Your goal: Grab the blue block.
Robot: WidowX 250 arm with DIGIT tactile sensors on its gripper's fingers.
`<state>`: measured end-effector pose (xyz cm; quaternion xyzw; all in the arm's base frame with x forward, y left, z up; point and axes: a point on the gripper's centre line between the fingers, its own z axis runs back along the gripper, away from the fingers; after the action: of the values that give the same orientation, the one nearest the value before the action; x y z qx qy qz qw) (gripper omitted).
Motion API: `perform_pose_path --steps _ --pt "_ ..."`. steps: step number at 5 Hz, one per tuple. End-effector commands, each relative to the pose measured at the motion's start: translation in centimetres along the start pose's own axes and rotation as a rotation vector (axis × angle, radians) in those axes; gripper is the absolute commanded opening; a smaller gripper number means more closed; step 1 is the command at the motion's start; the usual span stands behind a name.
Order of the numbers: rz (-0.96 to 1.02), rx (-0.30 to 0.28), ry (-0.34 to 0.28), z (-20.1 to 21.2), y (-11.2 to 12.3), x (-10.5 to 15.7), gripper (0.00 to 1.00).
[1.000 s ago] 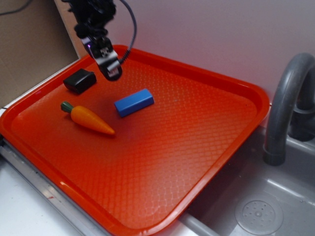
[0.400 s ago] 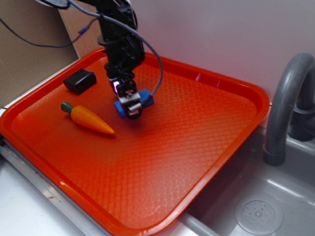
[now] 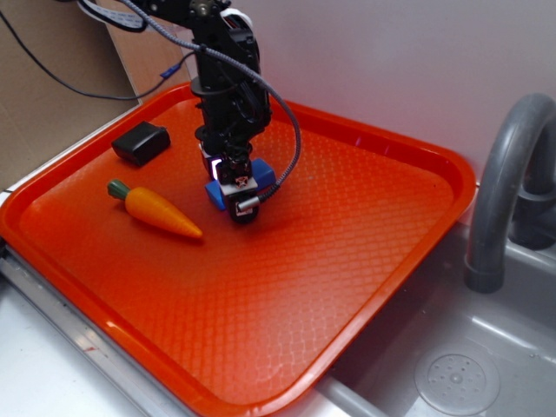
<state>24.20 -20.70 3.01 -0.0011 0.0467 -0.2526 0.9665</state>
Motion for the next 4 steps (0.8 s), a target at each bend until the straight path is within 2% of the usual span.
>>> perform_pose_path --steps 1,4 --pt "0.011 0.041 -0.028 1.5 -1.1 -0.5 0.00" --pt "0.258 0.038 -0.183 14.4 2.0 -3.8 0.00"
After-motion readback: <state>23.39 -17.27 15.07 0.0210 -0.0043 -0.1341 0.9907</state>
